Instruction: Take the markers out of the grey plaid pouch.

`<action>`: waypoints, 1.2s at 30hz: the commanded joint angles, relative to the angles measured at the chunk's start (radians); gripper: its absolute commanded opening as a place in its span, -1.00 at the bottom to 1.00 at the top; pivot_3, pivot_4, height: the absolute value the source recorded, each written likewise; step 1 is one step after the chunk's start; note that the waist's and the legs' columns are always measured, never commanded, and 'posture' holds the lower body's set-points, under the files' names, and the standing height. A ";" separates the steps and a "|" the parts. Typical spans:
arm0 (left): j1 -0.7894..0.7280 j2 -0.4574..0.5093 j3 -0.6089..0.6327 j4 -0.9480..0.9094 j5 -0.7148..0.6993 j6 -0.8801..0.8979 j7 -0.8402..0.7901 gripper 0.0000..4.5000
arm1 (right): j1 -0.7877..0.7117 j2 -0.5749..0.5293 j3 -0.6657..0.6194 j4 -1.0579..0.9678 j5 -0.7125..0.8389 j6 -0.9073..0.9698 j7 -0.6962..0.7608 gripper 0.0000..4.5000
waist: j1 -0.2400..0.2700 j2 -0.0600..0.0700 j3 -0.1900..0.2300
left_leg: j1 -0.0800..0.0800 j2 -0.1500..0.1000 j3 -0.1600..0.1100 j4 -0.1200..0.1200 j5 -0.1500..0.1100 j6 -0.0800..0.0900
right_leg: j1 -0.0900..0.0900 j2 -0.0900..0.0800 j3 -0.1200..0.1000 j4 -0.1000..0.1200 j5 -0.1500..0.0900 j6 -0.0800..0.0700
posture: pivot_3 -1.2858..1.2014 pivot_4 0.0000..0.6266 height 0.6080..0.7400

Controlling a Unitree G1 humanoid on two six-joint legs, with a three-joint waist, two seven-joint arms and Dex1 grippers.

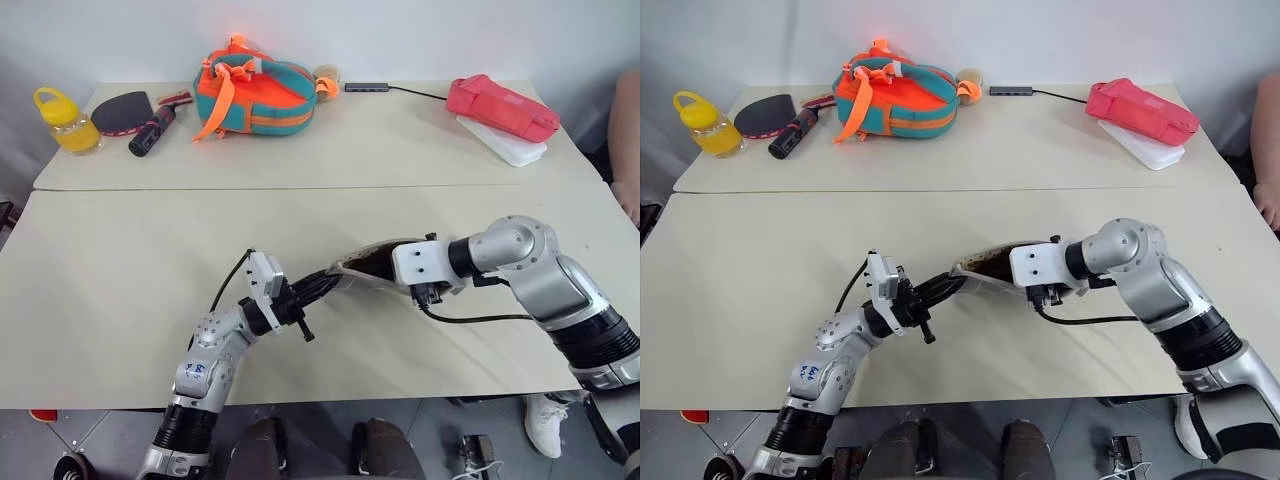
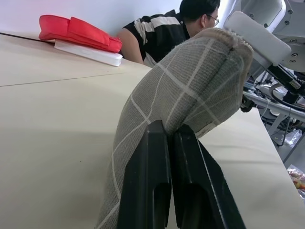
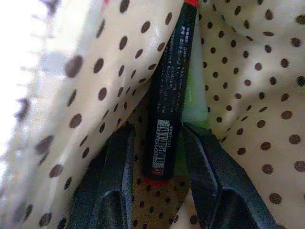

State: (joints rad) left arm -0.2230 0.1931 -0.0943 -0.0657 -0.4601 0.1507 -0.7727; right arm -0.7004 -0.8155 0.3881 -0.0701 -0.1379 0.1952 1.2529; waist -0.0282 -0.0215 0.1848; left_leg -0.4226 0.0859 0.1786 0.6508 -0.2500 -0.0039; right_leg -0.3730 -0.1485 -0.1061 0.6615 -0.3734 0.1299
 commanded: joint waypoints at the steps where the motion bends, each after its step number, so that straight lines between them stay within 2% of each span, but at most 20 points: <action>1: -0.001 -0.011 0.003 -0.039 -0.013 -0.011 -0.003 -1.00 | 0.012 0.018 0.019 0.020 -0.032 -0.013 -0.015 -0.30 | 0.000 0.000 0.000 | 0.000 0.000 0.000 0.000 0.000 0.000 | 0.000 0.000 0.000 0.000 0.000 0.000 | 0.03 -0.52 1.00; 6: -0.001 -0.011 0.002 -0.040 -0.013 -0.010 -0.001 -1.00 | 0.012 0.054 0.031 0.056 -0.065 -0.022 -0.034 -0.30 | -0.002 0.000 0.000 | 0.000 0.000 0.000 0.000 0.000 0.000 | 0.000 0.000 0.000 0.000 0.000 0.000 | 0.03 -0.52 1.00; 9: -0.002 -0.011 0.000 -0.040 -0.012 -0.012 0.000 -1.00 | 0.013 0.059 0.027 0.058 -0.061 -0.023 -0.023 -0.56 | -0.002 0.000 0.000 | 0.000 0.000 0.000 0.001 0.000 0.000 | 0.000 0.000 0.000 0.000 0.000 0.000 | 0.03 -0.52 1.00; 10: -0.002 -0.011 0.000 -0.040 -0.012 -0.013 0.000 -1.00 | 0.012 0.064 0.018 0.057 -0.055 -0.018 -0.028 -0.71 | -0.001 0.000 0.000 | 0.000 0.000 0.000 0.001 0.000 0.000 | 0.000 0.000 0.000 0.000 0.000 0.000 | 0.03 -0.52 1.00; 11: -0.001 -0.011 0.000 -0.040 -0.012 -0.014 0.000 -1.00 | 0.006 0.060 0.011 0.059 -0.056 -0.027 -0.032 -0.75 | -0.001 0.000 0.000 | 0.000 0.000 0.000 0.001 0.000 0.000 | 0.000 0.000 0.000 0.000 0.000 0.000 | 0.03 -0.52 1.00; 18: 0.003 0.005 0.008 -0.034 -0.002 -0.029 -0.007 -1.00 | -0.018 0.009 -0.102 -0.053 0.066 0.041 0.039 -0.75 | 0.001 0.000 0.000 | 0.000 0.000 0.000 0.000 0.000 0.000 | 0.000 0.000 0.000 0.000 0.000 0.000 | 0.03 -0.52 1.00; 22: -0.009 0.026 0.010 -0.018 0.022 -0.063 -0.021 -1.00 | -0.036 -0.061 -0.181 -0.100 0.144 0.084 0.096 -0.75 | 0.002 0.000 0.000 | 0.000 0.000 -0.001 0.000 0.000 0.000 | 0.000 0.000 0.000 0.000 0.000 0.000 | 0.03 -0.52 1.00; 30: -0.049 0.109 0.075 -0.008 0.046 -0.102 -0.027 -1.00 | -0.079 -0.062 -0.252 -0.086 0.229 0.108 0.062 -0.75 | -0.001 0.000 0.000 | 0.000 0.000 0.000 0.000 0.000 0.000 | 0.000 0.000 0.000 0.000 0.000 0.000 | 0.03 -0.52 1.00; 36: -0.065 0.192 0.168 0.047 0.037 -0.137 -0.044 -1.00 | -0.104 -0.084 -0.303 -0.049 0.283 0.105 0.054 -0.75 | 0.000 0.000 0.000 | 0.000 0.000 0.000 -0.001 0.000 0.000 | 0.000 0.000 0.000 0.000 0.000 0.000 | 0.03 -0.52 1.00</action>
State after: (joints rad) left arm -0.2806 0.3760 0.0420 -0.0168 -0.4185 0.0393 -0.8062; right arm -0.7778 -0.8743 0.1306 -0.1116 0.1288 0.3077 1.3127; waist -0.0283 -0.0215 0.1848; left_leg -0.4229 0.0858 0.1784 0.6502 -0.2501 -0.0037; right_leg -0.3732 -0.1487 -0.1064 0.6610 -0.3734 0.1297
